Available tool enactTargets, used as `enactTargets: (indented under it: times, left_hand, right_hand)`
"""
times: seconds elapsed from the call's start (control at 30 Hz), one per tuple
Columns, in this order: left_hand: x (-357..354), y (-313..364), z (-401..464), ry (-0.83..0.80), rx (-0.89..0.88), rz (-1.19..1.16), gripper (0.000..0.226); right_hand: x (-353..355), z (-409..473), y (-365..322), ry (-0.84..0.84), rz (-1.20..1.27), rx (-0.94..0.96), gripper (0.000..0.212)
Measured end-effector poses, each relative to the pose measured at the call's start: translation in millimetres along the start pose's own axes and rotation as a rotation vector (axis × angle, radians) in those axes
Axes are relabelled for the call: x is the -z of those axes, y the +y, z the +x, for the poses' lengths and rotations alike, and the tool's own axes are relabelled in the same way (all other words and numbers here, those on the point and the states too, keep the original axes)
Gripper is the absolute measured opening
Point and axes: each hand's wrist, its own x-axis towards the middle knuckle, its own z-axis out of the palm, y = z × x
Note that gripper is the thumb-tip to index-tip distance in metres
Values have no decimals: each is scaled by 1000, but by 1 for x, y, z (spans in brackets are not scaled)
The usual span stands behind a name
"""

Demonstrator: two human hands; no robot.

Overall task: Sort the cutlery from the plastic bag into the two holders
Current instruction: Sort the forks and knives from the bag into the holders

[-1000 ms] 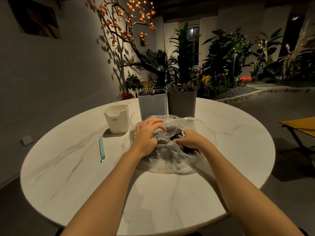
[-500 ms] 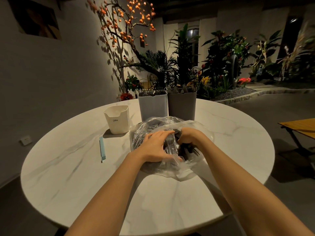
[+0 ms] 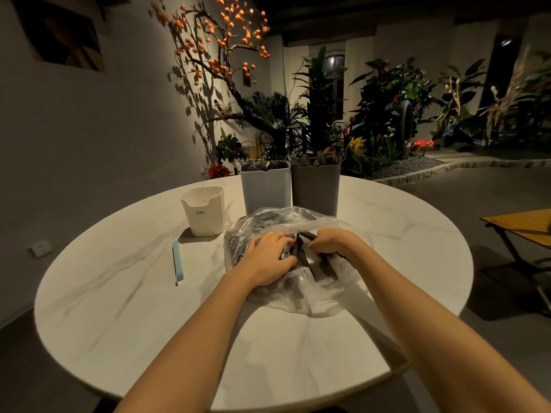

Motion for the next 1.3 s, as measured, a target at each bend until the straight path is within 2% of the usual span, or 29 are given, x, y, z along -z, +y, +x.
enactTargets:
  times: [0.17, 0.33, 0.47, 0.6, 0.9, 1.1, 1.3]
  left_hand:
    - [-4, 1, 1, 89, 5, 82, 47]
    - [3, 9, -3, 230, -154, 31, 46]
    - [5, 22, -6, 178, -211, -34, 56]
    - [2, 29, -6, 85, -235, 20, 43]
    - [-2, 18, -2, 60, -121, 58, 55]
    - [0, 2, 0, 80, 17, 32, 55]
    - [2, -1, 4, 199, 76, -137, 47]
  right_hand:
    - [3, -6, 2, 7, 75, 40, 25]
    - [4, -3, 8, 10, 193, 20, 29]
    - [5, -1, 10, 37, 299, 27, 27]
    - [5, 3, 9, -6, 306, 13, 29]
    - [7, -2, 16, -134, 564, 69, 37]
    - [5, -8, 30, -179, 568, 74, 22]
    - [3, -14, 45, -395, 706, 188, 14]
